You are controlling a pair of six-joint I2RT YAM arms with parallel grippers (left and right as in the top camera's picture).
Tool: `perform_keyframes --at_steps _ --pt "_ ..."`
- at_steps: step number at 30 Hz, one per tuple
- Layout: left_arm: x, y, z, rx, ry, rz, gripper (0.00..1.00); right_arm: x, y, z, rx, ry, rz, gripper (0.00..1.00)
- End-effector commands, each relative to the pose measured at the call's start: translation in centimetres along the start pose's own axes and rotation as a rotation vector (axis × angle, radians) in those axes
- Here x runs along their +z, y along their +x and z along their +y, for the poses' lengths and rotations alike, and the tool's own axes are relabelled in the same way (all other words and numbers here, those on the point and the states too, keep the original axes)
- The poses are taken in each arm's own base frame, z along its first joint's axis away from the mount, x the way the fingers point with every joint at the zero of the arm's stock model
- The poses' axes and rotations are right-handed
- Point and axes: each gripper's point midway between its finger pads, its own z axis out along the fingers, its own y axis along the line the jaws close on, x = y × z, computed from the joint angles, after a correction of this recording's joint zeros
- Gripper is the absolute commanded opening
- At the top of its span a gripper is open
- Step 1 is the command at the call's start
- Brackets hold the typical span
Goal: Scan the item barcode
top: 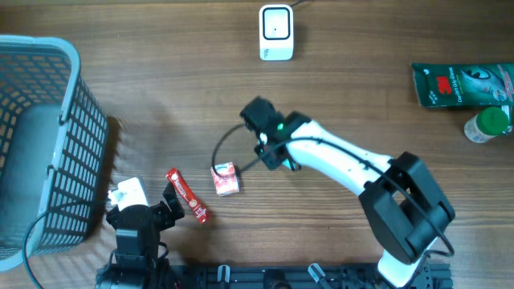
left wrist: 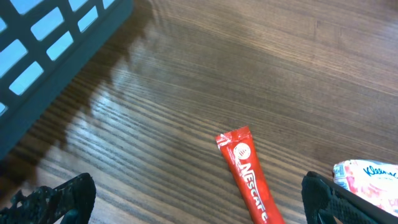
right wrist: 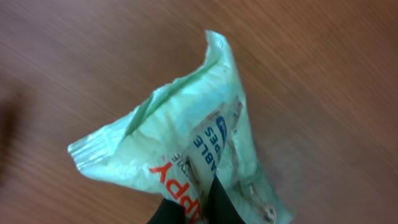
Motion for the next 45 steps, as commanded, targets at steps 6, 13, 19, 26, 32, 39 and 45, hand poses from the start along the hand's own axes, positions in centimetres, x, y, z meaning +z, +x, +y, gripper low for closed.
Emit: perform_keyframes --at_steps 6,13,19,26,32,39,45 --pt "0.0 0.0 -0.3 0.0 0.015 -0.002 1.0 -20.6 -5.5 10.7 0.102 -1.414 -0.121 0.05" --pt "0.0 0.0 -0.3 0.0 0.015 -0.002 1.0 -24.3 -5.5 8.1 0.789 -1.592 0.548 0.04" --pt "0.0 0.0 -0.3 0.0 0.015 -0.002 1.0 -24.0 -6.0 2.5 0.859 -1.625 0.377 0.04" --pt "0.0 0.0 -0.3 0.0 0.015 -0.002 1.0 -23.9 -4.9 -1.0 0.867 -1.638 0.194 0.04" --pt "0.0 0.0 -0.3 0.0 0.015 -0.002 1.0 -21.9 -2.3 -2.0 0.909 -1.477 0.166 0.04" --pt "0.0 0.0 -0.3 0.0 0.015 -0.002 1.0 -17.5 2.0 -5.3 0.985 -1.142 0.232 0.04" --pt "0.0 0.0 -0.3 0.0 0.015 -0.002 1.0 -8.1 -2.4 -13.7 0.925 -0.39 -0.088 0.05"
